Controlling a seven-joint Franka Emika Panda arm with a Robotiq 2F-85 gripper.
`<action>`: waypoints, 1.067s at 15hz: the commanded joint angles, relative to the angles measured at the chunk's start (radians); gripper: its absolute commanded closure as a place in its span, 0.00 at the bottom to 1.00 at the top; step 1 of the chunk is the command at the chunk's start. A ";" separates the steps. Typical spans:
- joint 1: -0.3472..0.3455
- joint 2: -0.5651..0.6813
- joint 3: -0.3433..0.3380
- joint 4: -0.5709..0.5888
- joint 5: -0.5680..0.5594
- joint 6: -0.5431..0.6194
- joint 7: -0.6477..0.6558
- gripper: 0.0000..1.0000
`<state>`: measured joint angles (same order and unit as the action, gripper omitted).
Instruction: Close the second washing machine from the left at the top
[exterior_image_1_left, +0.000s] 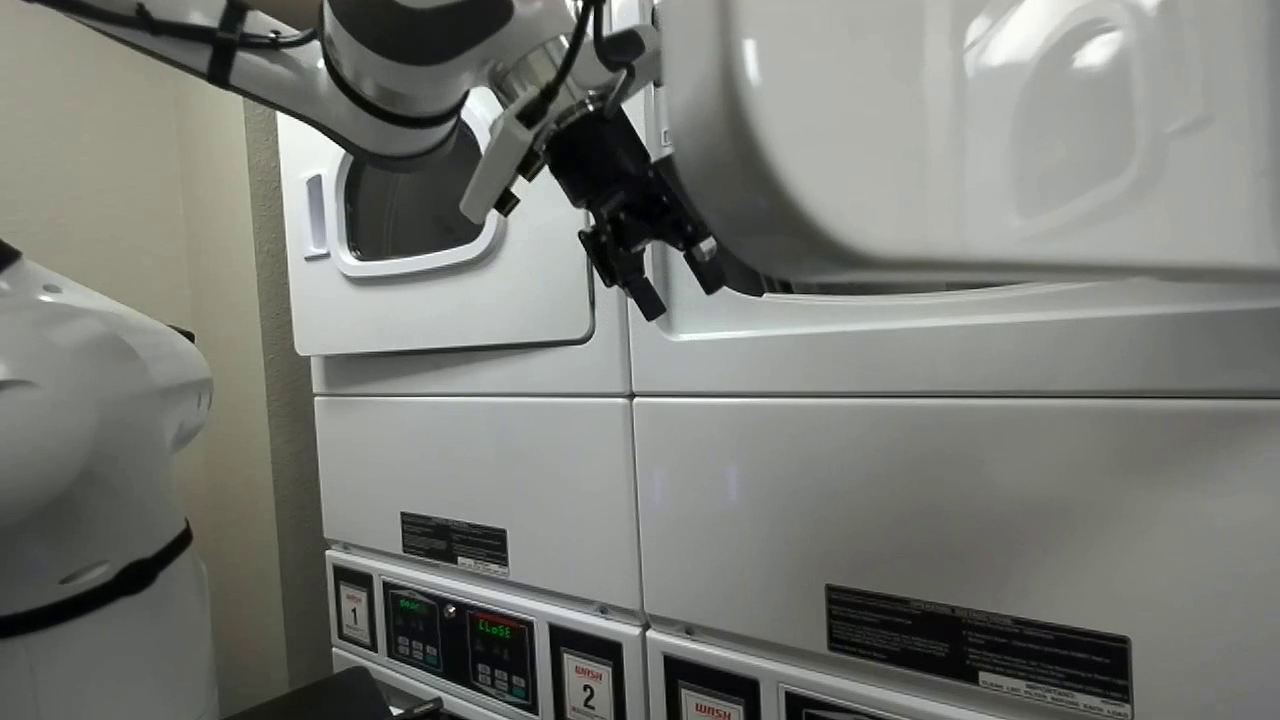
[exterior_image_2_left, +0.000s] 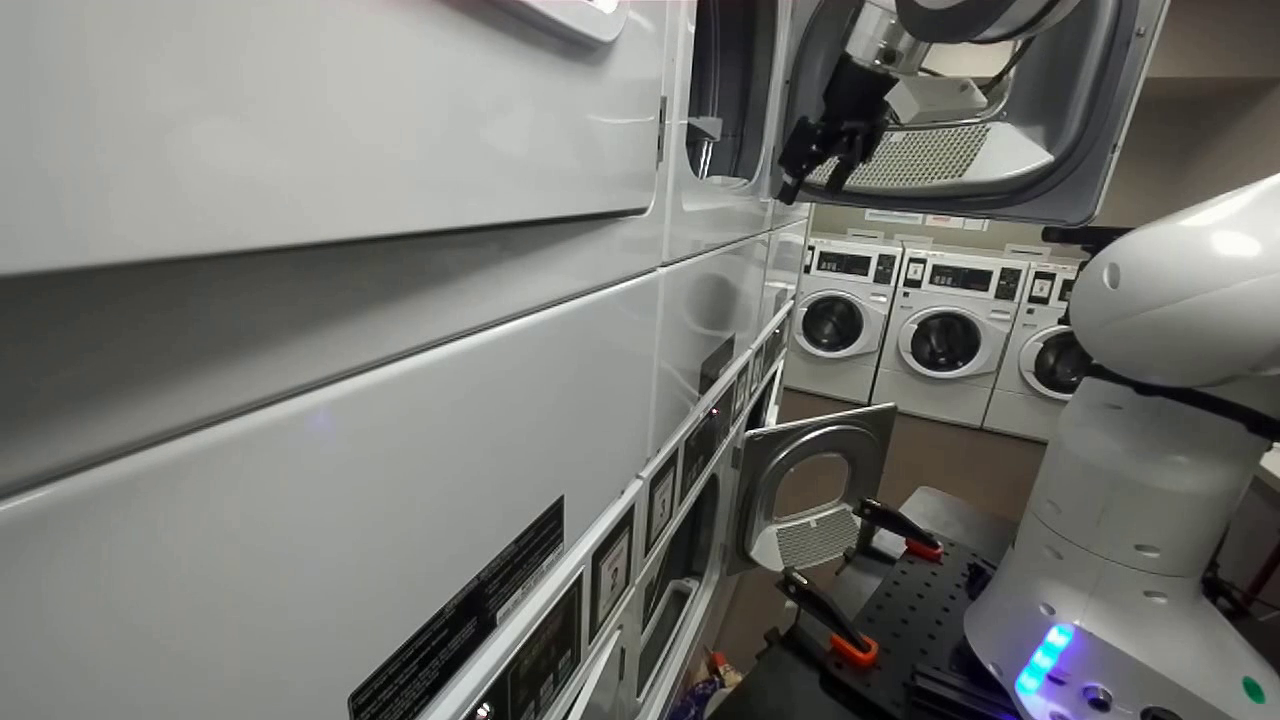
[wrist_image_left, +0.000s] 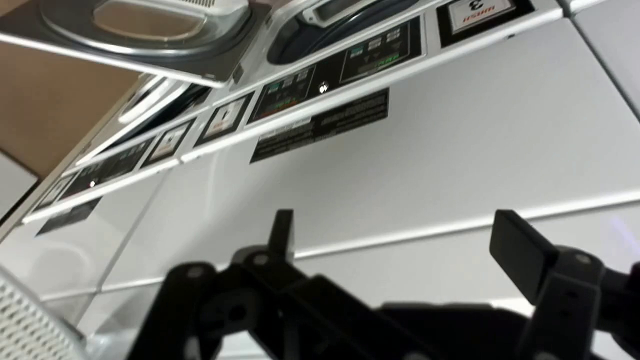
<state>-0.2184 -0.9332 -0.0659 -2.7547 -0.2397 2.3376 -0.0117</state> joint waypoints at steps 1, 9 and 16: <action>-0.026 -0.121 0.046 0.005 -0.076 0.037 -0.005 0.00; -0.226 -0.163 0.056 0.029 -0.274 0.382 0.038 0.00; -0.469 -0.141 0.102 0.021 -0.229 0.598 0.012 0.00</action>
<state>-0.6764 -1.0730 0.0235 -2.7327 -0.5075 2.9316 0.0293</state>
